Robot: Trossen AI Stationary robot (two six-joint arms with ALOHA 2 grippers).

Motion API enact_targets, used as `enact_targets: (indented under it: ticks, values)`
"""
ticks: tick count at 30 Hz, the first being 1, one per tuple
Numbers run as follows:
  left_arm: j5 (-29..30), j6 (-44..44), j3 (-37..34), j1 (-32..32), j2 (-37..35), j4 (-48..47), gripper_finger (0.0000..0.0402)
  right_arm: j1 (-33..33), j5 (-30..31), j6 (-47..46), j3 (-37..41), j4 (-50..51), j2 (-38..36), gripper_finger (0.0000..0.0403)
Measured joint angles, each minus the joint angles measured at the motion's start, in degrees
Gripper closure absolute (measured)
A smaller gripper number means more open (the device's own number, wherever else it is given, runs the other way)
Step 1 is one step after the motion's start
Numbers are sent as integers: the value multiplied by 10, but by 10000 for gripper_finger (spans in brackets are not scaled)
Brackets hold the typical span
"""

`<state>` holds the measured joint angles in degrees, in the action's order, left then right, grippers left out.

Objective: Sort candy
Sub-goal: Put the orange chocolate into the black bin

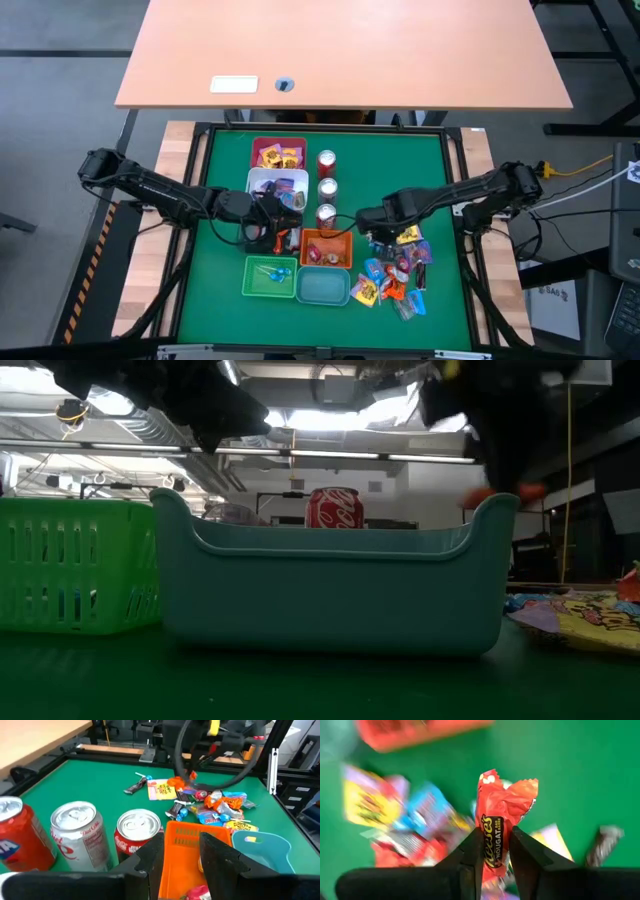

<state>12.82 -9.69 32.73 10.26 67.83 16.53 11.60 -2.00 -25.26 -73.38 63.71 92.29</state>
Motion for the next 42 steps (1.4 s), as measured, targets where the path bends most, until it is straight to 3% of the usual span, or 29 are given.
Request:
enact_targets:
  ticks: [12, 17, 28, 37, 42]
  values:
    - [-4, 101, 0, 2, 0, 90, 288, 0, 0, 23, -37, -295, 0, 326]
    - [-4, 196, 0, 14, 0, 104, 288, 0, 0, 32, -37, -376, 0, 326]
    - [-5, 391, 0, 38, 0, 109, 288, 0, -15, -50, -37, -459, 0, 326]
    - [-6, 400, 0, 42, 0, 157, 288, 0, -36, -94, -37, -469, 0, 326]
    - [-43, 400, 0, 42, 21, 167, 283, -9, -37, -140, -37, -499, 0, 326]
